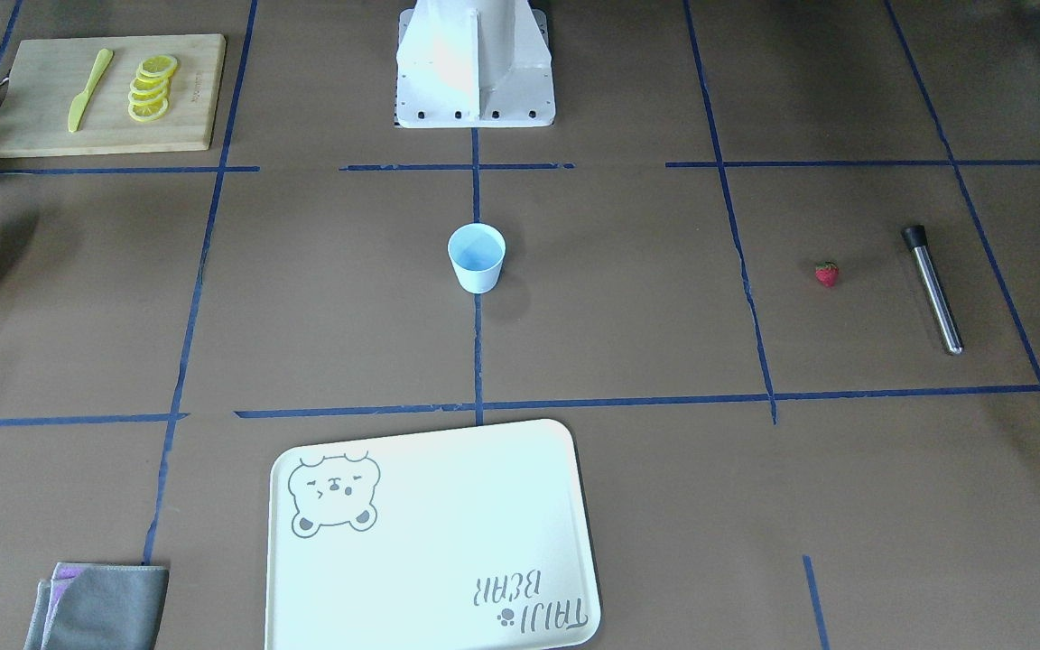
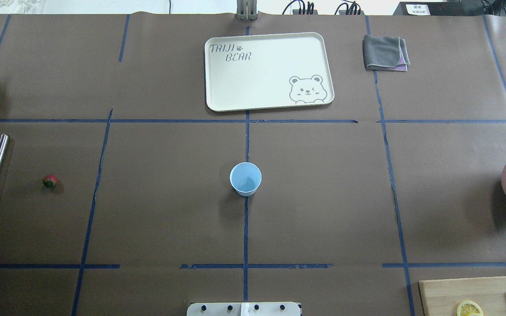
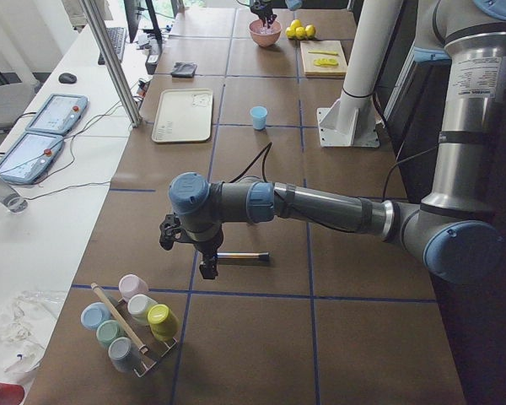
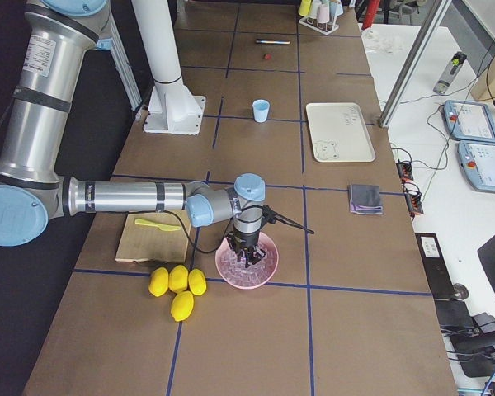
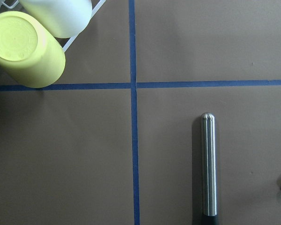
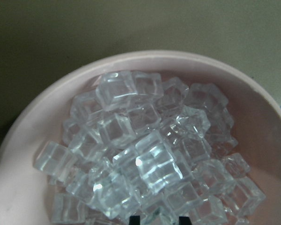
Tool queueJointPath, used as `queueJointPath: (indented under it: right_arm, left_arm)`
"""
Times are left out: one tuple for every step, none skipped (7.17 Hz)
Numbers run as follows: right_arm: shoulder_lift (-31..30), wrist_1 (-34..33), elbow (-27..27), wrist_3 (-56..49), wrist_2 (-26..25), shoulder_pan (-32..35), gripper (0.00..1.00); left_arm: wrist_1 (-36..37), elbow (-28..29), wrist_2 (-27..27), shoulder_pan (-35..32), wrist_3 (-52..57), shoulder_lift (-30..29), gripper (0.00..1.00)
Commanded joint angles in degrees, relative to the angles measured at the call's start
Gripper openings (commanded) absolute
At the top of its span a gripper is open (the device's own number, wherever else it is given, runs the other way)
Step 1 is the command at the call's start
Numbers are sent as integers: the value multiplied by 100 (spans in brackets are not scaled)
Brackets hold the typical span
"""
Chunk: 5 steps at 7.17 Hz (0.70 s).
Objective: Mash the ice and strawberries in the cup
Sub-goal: 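Grasp one ice cube with the right gripper and lift it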
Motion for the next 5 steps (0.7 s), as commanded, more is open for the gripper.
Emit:
queueJointPath:
  right_arm:
    - [-5,-22,155,-32,22,356,0]
    - [38,-75,287,81,13,375,0]
    - [74,-180,566,630,205,367,0]
    - [126,-146,752,1550,772,358,0]
    - [396,-137,771,2281,1265,314,0]
  left_arm:
    - [0,-1,0,2,0,0,100]
    - [0,-1,0,2,0,0,100]
    - [-9,-1,0,-6,0,0,100]
    - [-9,-1,0,2,9,-9,100]
    - [-87,17,0,2,9,-9,100]
